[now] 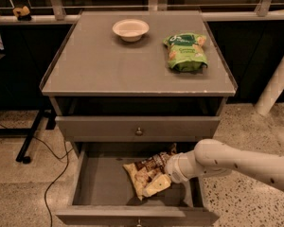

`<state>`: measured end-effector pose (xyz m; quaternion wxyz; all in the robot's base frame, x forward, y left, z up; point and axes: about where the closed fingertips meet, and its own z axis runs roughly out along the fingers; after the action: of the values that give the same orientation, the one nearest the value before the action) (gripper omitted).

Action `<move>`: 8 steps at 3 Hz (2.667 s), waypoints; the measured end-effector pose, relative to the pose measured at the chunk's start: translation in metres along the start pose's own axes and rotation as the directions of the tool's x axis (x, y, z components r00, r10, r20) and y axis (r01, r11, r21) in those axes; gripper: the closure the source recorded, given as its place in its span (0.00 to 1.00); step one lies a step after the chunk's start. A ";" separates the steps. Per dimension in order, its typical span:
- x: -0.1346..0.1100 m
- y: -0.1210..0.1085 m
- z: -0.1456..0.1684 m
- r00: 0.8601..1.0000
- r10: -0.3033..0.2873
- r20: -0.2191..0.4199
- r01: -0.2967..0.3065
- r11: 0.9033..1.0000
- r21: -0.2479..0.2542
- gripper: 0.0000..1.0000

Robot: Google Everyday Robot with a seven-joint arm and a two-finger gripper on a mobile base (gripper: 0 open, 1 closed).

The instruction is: Pick brown chip bag from middle drawer and place on counter

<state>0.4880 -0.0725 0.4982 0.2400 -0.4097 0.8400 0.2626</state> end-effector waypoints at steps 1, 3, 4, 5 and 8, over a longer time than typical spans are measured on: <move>0.014 -0.009 0.019 0.999 0.046 -0.020 -0.047 0.999 -0.009 0.00; 0.013 -0.019 0.022 0.998 0.063 -0.001 -0.063 0.998 -0.001 0.00; 0.013 -0.036 0.029 0.996 0.084 0.010 -0.084 0.996 0.001 0.00; 0.018 -0.051 0.035 0.994 0.110 0.011 -0.111 0.994 0.010 0.00; 0.021 -0.081 0.042 0.989 0.146 0.016 -0.147 0.989 0.015 0.00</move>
Offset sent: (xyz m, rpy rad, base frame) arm 0.0029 -0.0007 -0.0208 -0.0021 0.0380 -0.0207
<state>0.5503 -0.1002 0.4345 0.2296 -0.3430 0.8681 0.2758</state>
